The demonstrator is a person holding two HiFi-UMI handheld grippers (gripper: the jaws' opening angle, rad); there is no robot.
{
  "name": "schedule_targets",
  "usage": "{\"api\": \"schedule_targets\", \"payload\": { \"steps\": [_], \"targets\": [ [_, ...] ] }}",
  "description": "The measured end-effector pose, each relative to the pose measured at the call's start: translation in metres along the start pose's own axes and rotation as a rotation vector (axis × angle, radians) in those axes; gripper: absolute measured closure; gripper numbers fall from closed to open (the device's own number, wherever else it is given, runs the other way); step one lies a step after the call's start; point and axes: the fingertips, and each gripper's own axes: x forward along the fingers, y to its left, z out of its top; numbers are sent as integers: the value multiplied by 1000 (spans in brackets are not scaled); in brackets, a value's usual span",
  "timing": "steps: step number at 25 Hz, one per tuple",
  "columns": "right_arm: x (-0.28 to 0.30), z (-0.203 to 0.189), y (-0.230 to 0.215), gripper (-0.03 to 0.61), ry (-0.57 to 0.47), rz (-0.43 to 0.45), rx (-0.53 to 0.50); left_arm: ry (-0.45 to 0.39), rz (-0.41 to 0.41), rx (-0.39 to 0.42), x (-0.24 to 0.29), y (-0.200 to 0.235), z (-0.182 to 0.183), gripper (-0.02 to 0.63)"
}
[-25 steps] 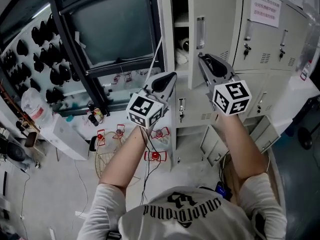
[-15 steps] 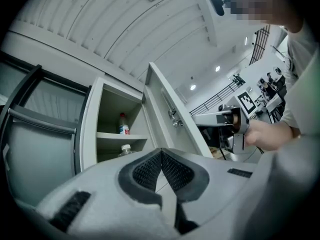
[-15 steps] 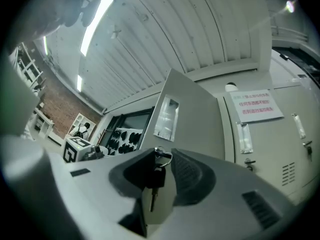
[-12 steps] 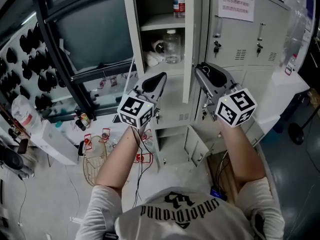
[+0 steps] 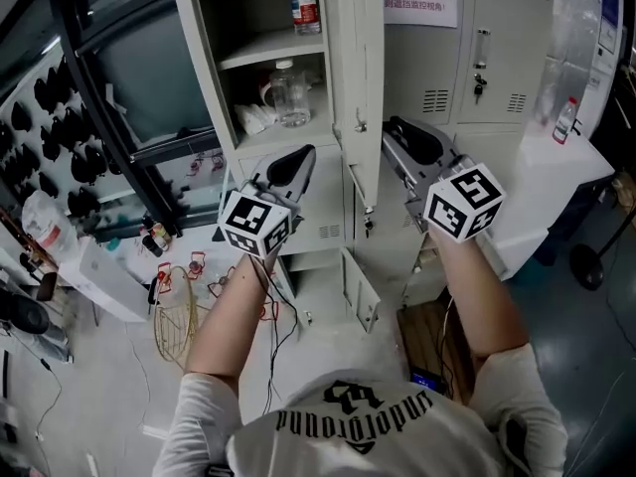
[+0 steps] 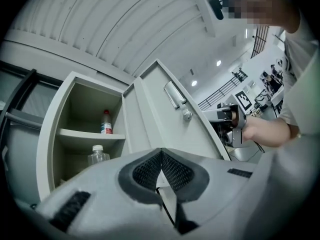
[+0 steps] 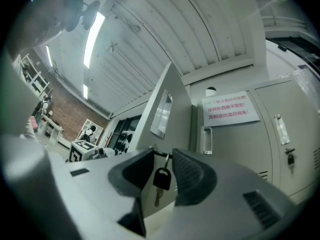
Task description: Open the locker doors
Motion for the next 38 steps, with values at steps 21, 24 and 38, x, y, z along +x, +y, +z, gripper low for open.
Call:
{"api": "schedule_targets", "payload": {
  "steps": [21,24,38],
  "targets": [
    [-50,-28,-62,460,2,45,26,72,93,33,6,-48,0,606],
    [-59,-50,-52,468,35,46,0,89,107,14,-7,-56,-13,606],
    [-112,-183,34,546,233,40,11,140,85,-100,-113,-104,-98,606]
  ]
}}
